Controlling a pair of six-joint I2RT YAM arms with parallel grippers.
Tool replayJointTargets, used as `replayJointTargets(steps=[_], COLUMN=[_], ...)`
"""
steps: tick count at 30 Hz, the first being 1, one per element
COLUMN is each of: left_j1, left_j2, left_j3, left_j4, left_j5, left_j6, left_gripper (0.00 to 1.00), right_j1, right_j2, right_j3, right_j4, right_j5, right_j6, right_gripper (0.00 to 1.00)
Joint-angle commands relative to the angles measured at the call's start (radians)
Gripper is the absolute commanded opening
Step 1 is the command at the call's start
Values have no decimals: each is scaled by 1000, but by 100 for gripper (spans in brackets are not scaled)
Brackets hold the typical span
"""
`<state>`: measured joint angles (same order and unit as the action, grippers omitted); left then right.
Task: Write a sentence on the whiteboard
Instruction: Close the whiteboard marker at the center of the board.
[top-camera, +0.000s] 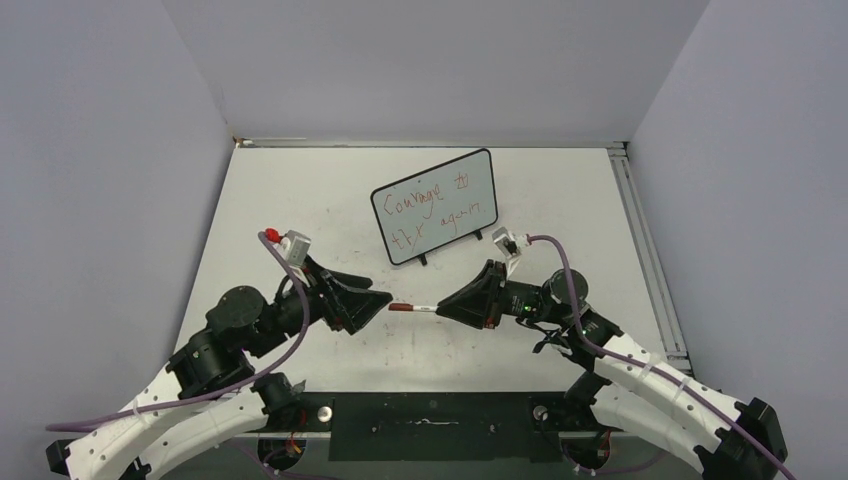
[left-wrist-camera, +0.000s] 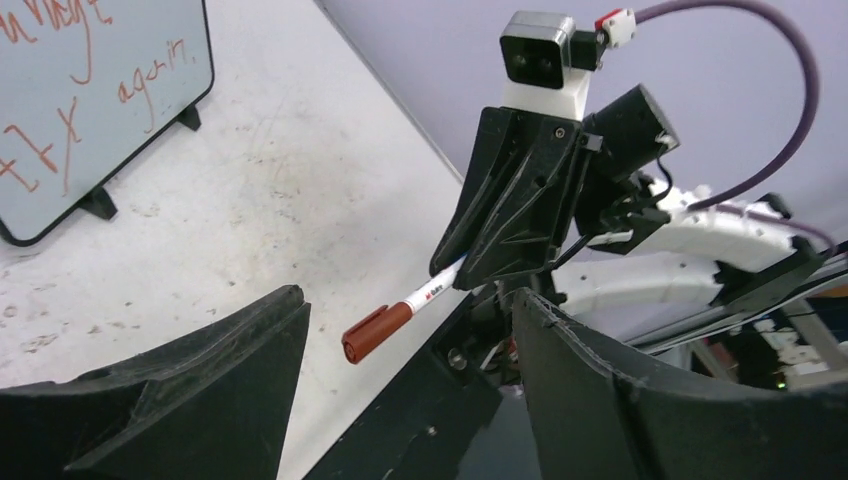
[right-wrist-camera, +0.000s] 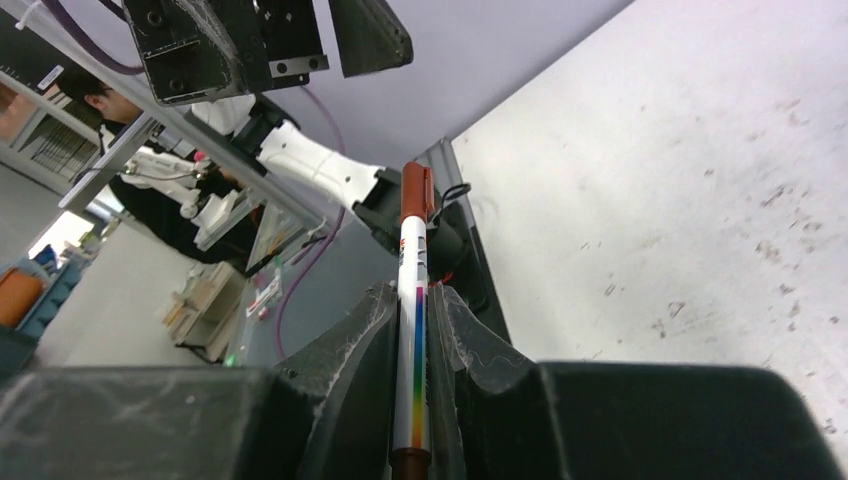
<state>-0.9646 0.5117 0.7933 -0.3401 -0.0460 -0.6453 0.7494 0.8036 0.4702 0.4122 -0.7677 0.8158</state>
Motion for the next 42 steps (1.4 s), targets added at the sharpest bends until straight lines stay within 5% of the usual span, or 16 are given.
replayJointTargets(steps=[1, 12, 18, 24, 42], left_j1=[48, 188, 243, 264, 304], left_j2=[13, 80, 80, 74, 80], left_j3=[-7, -25, -101, -141, -162], left_j4=[133, 171, 305, 397, 447], left_j5=[84, 300, 406, 438, 479], left_j6=[-169, -254, -336, -387, -446], left_gripper=[72, 72, 59, 46, 37], right_j1=[0, 1, 2, 1, 11], right_j2=[-32, -52, -50, -37, 5], right_j3=[57, 39, 31, 25, 19], right_j4=[94, 222, 242, 252, 272], right_j5=[90, 111, 117, 112, 75], right_j6=[-83, -101, -113, -105, -101], right_gripper=[5, 5, 5, 5, 5])
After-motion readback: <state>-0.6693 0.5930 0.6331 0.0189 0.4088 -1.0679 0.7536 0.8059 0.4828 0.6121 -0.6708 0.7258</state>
